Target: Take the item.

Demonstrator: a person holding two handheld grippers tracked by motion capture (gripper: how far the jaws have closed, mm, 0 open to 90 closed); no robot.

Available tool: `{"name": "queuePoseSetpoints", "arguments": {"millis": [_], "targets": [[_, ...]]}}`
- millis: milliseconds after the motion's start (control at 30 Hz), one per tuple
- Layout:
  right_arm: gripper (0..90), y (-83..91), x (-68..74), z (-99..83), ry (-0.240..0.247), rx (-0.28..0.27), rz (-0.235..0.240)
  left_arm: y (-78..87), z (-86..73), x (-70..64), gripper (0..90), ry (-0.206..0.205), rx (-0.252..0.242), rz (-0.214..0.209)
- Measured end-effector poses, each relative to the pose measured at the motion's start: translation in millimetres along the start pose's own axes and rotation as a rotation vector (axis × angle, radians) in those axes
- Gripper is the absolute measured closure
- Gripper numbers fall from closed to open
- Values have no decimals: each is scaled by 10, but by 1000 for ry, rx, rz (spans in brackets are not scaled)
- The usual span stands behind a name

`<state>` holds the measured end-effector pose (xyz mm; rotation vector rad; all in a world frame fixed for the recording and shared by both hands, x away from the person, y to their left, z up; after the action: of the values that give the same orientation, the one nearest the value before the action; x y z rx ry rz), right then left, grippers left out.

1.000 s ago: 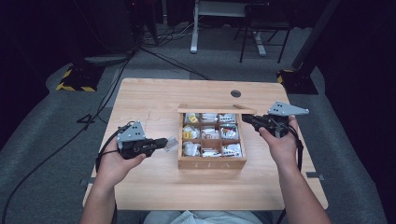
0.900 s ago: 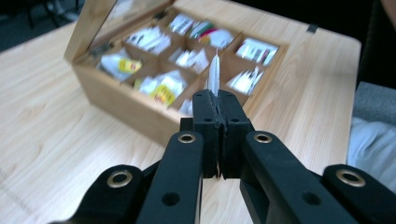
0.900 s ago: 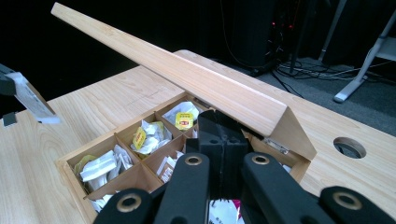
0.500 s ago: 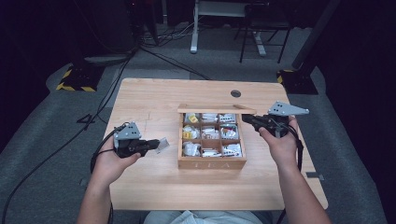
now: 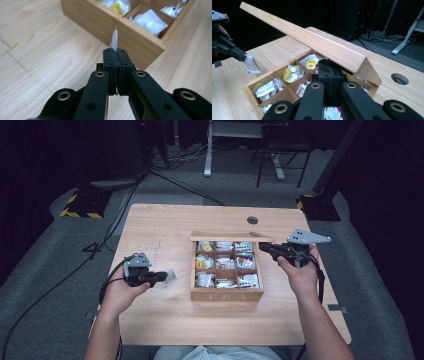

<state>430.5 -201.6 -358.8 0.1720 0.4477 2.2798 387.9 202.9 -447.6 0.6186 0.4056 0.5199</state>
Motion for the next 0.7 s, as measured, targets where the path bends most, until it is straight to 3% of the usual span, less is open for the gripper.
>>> {"name": "queuePoseSetpoints", "arguments": {"millis": [100,233,700], "targets": [[900,0,0,0,0,1,0,-37,-32,39,882,-9,20,16],[900,1,1,-1,0,1,0,-90,-67,69,881,-18,30,-2],[900,-6,5,-4,2,2,0,-220,-142,181,880,22,41,-8]]}}
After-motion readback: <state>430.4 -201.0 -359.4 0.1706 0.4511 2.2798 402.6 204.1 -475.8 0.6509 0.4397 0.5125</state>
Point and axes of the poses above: each handheld gripper's, and its own axes: y roughly backward along the jaws, z roughly out of its top, x roughly to its left, the point moved 4 cm from there along -y, roughly forward along the jaws, and after that the axes turned 6 degrees about -z, right-handed, at the moved point
